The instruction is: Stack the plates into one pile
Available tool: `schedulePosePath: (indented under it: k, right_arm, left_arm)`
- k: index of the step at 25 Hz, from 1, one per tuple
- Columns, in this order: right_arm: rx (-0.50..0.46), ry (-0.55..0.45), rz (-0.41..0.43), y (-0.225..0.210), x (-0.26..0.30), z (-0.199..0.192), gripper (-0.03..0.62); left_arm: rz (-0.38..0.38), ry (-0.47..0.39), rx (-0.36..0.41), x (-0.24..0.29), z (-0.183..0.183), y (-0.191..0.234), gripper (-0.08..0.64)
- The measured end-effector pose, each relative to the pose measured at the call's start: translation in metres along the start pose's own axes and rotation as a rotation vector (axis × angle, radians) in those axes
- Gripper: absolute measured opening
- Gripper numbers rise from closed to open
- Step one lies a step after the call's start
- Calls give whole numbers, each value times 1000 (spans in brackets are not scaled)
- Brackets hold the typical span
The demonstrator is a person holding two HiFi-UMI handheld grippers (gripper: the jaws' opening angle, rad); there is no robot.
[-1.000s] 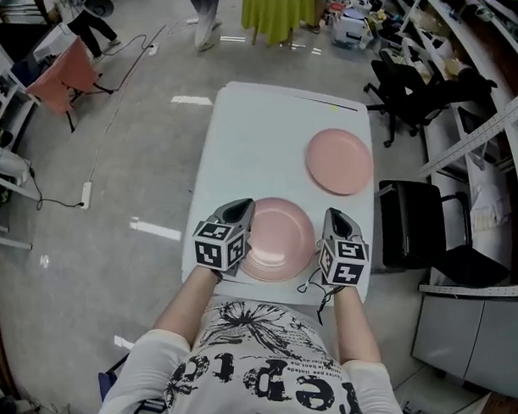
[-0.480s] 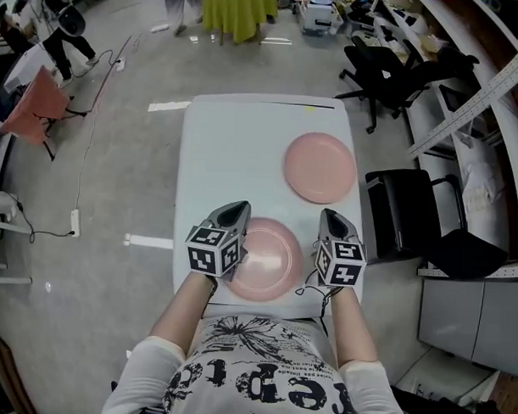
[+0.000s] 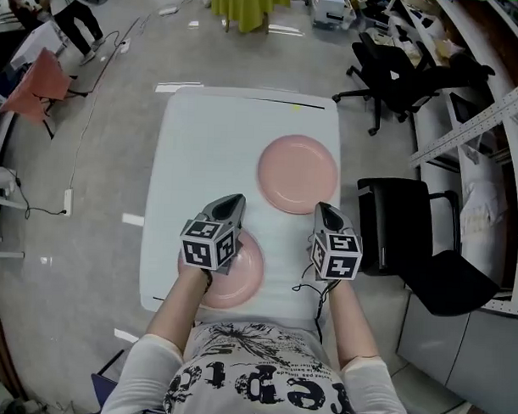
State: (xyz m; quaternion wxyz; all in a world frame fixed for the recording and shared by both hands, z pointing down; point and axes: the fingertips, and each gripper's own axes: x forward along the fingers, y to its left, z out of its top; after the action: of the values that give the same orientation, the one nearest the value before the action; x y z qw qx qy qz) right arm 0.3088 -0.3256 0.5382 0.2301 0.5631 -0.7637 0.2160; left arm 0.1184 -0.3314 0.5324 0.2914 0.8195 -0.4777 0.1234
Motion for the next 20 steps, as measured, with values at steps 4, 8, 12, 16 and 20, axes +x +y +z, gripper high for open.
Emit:
schedulePosePath:
  k: [4, 8, 12, 16, 20]
  right_arm:
    - [-17, 30, 24, -34, 26, -1, 8]
    - [-20, 59, 28, -62, 53, -6, 8]
    - [-9, 72, 10, -87, 79, -5, 101]
    - [-4, 101, -4, -108, 99, -14, 137]
    - [1, 133, -11, -120, 119, -22, 146]
  left_arm:
    - [21, 26, 7, 39, -3, -12, 11]
    - [68, 47, -6, 73, -5, -5, 11]
    - [94, 80, -53, 106, -8, 8, 110]
    - [131, 132, -92, 131, -23, 21, 158]
    - [167, 176, -103, 147, -31, 35, 176]
